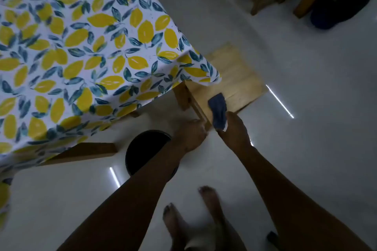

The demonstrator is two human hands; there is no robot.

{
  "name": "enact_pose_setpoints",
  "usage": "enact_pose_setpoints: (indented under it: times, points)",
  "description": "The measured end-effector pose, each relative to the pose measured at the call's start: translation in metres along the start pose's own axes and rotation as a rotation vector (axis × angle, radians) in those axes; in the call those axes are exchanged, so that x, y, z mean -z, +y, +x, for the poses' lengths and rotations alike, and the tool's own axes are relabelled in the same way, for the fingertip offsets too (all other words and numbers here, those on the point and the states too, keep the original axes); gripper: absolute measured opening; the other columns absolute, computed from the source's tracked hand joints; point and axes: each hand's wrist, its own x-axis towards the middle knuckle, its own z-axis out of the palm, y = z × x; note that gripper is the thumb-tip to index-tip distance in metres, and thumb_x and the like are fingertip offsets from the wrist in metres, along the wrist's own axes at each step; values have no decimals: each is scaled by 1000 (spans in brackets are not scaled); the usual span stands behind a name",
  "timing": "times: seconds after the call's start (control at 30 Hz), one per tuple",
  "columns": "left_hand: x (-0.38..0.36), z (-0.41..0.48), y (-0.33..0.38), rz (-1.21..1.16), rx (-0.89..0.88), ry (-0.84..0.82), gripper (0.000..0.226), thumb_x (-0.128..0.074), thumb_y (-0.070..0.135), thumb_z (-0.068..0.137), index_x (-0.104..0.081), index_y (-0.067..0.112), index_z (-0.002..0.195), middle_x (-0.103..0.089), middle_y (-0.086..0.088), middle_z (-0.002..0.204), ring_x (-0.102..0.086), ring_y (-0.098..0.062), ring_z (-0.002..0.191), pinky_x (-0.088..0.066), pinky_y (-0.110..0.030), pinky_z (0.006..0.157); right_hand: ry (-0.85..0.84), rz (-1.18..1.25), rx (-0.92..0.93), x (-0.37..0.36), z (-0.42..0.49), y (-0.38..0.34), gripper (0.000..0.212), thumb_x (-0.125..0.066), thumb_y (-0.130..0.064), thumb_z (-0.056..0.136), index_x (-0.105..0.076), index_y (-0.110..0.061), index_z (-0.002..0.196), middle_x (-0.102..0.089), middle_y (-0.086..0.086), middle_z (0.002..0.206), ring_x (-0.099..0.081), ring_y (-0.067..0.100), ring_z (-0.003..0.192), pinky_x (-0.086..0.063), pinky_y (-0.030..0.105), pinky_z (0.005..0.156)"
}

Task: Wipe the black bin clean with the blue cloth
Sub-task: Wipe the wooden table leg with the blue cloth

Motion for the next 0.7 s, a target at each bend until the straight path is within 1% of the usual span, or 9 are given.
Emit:
enact_pose_setpoints:
  times: [0.03, 0.07, 0.13, 0.17, 0.27, 0.4, 0.47, 0.53, 0.7]
  points:
    - [-3, 10, -4, -3, 4, -10, 41, -48, 22, 98, -49, 0, 133, -52, -19, 136, -49, -31, 125, -37, -33, 101, -6, -14, -10, -11, 10, 8, 46, -56, -43, 83, -56, -5, 109, -63, 13, 102, -61, 26, 94, -51, 42, 86]
    - [-8, 19, -9, -5, -5, 1, 42, -48, 21, 99, -47, 1, 135, -51, -18, 138, -48, -30, 127, -36, -31, 101, -12, -44, -12, -17, 19, 13, 57, -56, -49, 80, -53, -6, 118, -61, 14, 112, -59, 27, 103, -50, 45, 89]
    - [-14, 40, -21, -4, -4, 9, 45, -48, 21, 99, -43, 3, 140, -46, -16, 144, -44, -27, 132, -31, -28, 103, -10, -141, -1, -29, 38, 19, 78, -69, -44, 78, -40, -4, 138, -49, 18, 139, -47, 33, 128, -43, 48, 102]
    - [-18, 50, -26, -5, 0, 8, 46, -49, 21, 99, -41, 4, 141, -44, -14, 146, -42, -27, 133, -31, -27, 103, 8, -173, 20, -34, 48, 22, 84, -72, -40, 78, -35, -2, 143, -42, 19, 146, -40, 34, 134, -40, 50, 106]
    - [-29, 79, -40, -14, -13, 31, 46, -51, 20, 97, -43, 4, 139, -44, -14, 145, -43, -26, 132, -33, -28, 103, 47, -223, 71, -49, 72, 35, 81, -70, -34, 82, -31, -2, 146, -35, 21, 151, -34, 39, 137, -37, 51, 108]
    - [-42, 99, -52, -33, -19, 30, 43, -52, 20, 97, -47, 3, 136, -49, -16, 140, -47, -29, 127, -37, -31, 101, 50, -293, 70, -69, 85, 47, 66, -70, -18, 82, -42, -6, 141, -39, 19, 148, -40, 43, 128, -47, 51, 92]
    - [-49, 103, -57, -39, -38, 36, 41, -52, 18, 97, -49, 1, 134, -51, -17, 137, -49, -29, 124, -38, -31, 99, 140, -242, 78, -76, 87, 49, 53, -66, 1, 78, -54, -4, 129, -49, 19, 138, -48, 44, 112, -52, 48, 81]
    - [-53, 102, -62, -46, -50, 50, 40, -51, 17, 97, -48, 1, 135, -51, -18, 137, -49, -30, 124, -37, -29, 99, 198, -181, 112, -78, 87, 46, 45, -61, 13, 73, -61, -1, 116, -58, 21, 123, -53, 45, 98, -50, 43, 75]
    - [-61, 82, -87, -58, -45, 81, 39, -49, 16, 98, -49, -1, 133, -52, -20, 135, -50, -32, 122, -37, -31, 99, 167, -142, 176, -79, 67, 29, 46, -69, 9, 69, -63, 0, 113, -63, 23, 110, -58, 42, 87, -48, 39, 76]
